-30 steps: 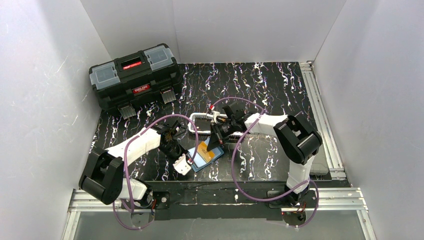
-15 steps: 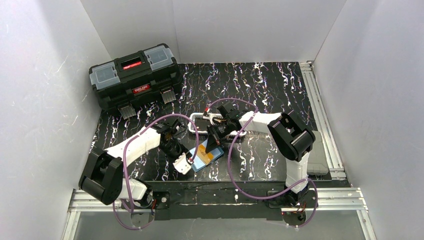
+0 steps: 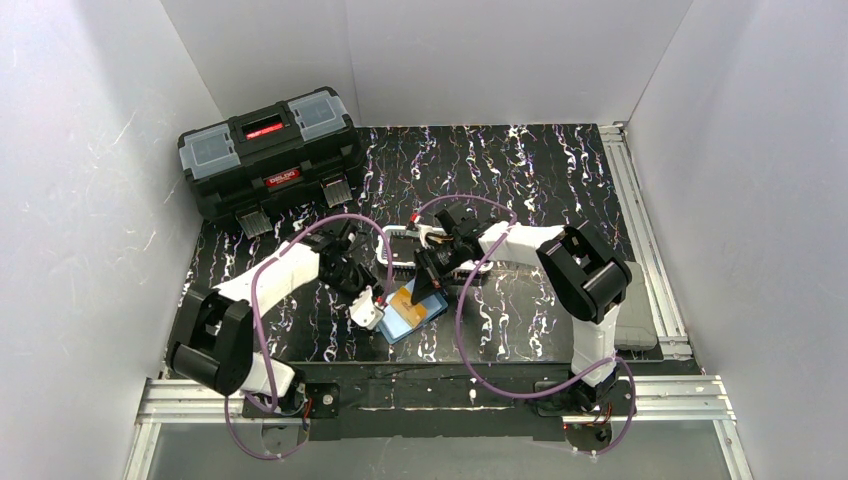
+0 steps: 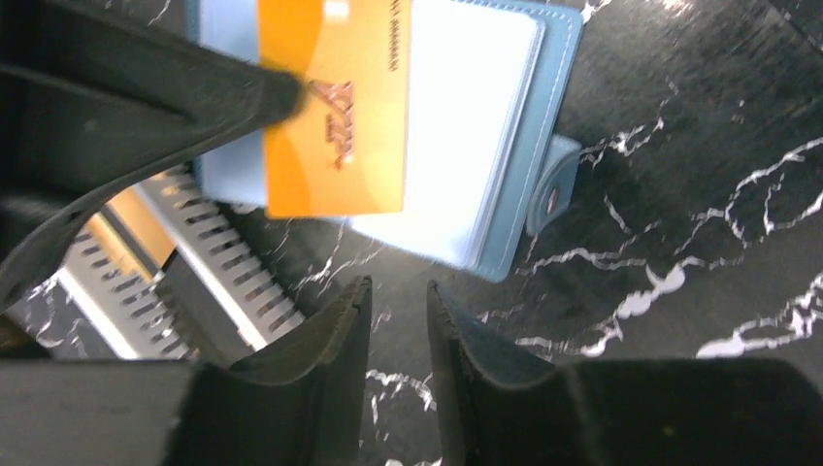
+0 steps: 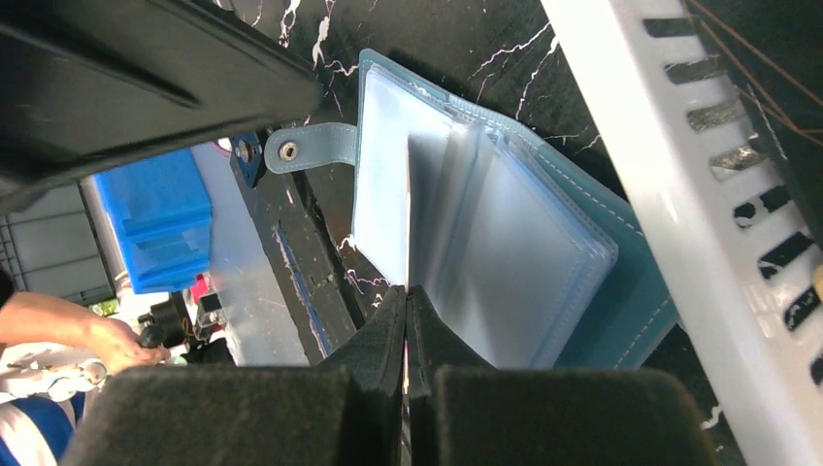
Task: Put the credit cards into the card holder
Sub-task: Turn over the card slot in the card holder, then insert the credit card into the card holder.
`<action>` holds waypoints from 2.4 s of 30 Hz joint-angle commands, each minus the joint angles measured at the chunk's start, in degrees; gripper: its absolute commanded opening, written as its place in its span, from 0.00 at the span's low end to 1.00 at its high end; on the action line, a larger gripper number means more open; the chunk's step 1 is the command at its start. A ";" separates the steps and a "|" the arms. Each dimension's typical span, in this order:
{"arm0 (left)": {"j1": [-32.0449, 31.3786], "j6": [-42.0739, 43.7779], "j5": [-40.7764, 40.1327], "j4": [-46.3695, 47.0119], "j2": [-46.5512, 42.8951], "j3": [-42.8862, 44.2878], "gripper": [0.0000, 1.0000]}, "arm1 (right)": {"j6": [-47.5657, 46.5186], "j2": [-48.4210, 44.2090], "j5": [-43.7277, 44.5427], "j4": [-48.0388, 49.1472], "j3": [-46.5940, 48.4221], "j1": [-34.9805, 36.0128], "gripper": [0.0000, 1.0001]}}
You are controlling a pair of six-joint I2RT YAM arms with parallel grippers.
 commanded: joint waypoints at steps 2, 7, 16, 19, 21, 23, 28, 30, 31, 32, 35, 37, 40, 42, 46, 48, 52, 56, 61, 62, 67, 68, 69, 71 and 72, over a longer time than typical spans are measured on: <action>0.01 2.88 8.68 6.22 1.77 -4.66 0.24 | 1.37 -5.04 1.34 2.73 -1.29 -2.22 0.01; -0.12 7.85 9.06 4.26 2.40 -6.73 0.24 | 4.59 -6.22 3.18 6.83 -3.23 -3.89 0.01; -0.59 13.78 6.52 1.56 3.73 -8.63 0.27 | 6.35 -5.10 4.95 7.74 -4.02 -3.91 0.01; -0.76 15.44 5.67 1.55 4.17 -9.66 0.27 | 6.44 -4.87 5.50 7.46 -4.03 -3.73 0.01; -0.77 16.20 5.39 1.65 4.35 -10.38 0.27 | 6.48 -4.75 5.58 7.34 -4.07 -3.44 0.01; -0.77 17.17 5.34 2.32 4.68 -11.19 0.26 | 6.19 -4.47 6.04 6.62 -3.80 -3.14 0.01; -1.40 18.62 7.38 3.72 4.75 -12.49 0.21 | 4.31 -4.81 7.49 3.93 -3.29 -3.01 0.01; -1.84 18.64 8.21 3.75 4.73 -12.50 0.20 | 4.03 -5.36 7.90 3.58 -3.67 -2.96 0.01; -2.09 18.63 8.50 3.83 4.81 -12.49 0.19 | 4.10 -5.48 7.70 3.88 -3.97 -2.94 0.01; -2.31 18.53 8.65 3.83 4.88 -12.49 0.18 | 4.17 -5.45 7.50 4.04 -4.09 -2.93 0.01; -2.78 18.39 8.98 3.86 5.03 -12.97 0.17 | 4.26 -4.63 6.44 4.13 -3.51 -2.93 0.01; -2.97 18.40 9.44 3.79 4.85 -13.16 0.16 | 4.51 -4.14 5.66 4.57 -3.13 -2.93 0.01; -3.23 18.03 9.58 3.84 4.41 -13.49 0.15 | 4.74 -3.32 4.36 5.14 -2.65 -2.93 0.01; -3.31 17.61 9.58 3.79 4.37 -13.47 0.15 | 5.02 -2.81 3.42 5.70 -2.50 -2.93 0.01; -3.35 17.08 9.48 3.84 4.32 -13.52 0.14 | 5.67 -2.41 2.31 6.94 -2.64 -3.01 0.01; -3.39 16.65 9.49 3.84 4.23 -13.50 0.14 | 5.94 -2.12 1.74 7.60 -2.67 -3.02 0.01; -3.41 16.14 9.56 3.81 3.70 -13.62 0.14 | 7.12 -2.56 1.24 9.69 -3.84 -3.81 0.01; -3.41 15.74 9.59 3.84 3.60 -13.66 0.14 | 8.18 -2.38 -0.10 11.68 -4.52 -4.09 0.01; -3.41 15.13 9.33 3.91 3.84 -13.19 0.14 | 7.88 -1.98 0.08 11.48 -4.75 -4.08 0.01; -3.41 15.13 9.33 3.93 3.90 -13.17 0.14 | 7.77 -1.99 0.36 11.37 -4.90 -4.08 0.01; -3.41 15.10 9.61 3.93 3.71 -13.11 0.14 | 6.59 -1.93 2.22 10.75 -5.21 -4.08 0.01; -3.36 15.03 9.61 3.93 3.59 -13.15 0.13 | 6.32 -1.70 2.55 10.74 -5.05 -4.07 0.01; -3.40 15.00 9.52 3.93 3.51 -13.12 0.13 | 6.22 -1.53 2.56 10.71 -4.94 -4.09 0.01; -3.41 14.97 9.39 3.93 3.29 -13.17 0.13 | 6.19 -1.16 2.34 10.74 -4.75 -4.08 0.01; -3.47 14.81 9.31 3.97 3.34 -13.07 0.13 | 6.17 -1.06 2.21 10.72 -4.66 -4.03 0.01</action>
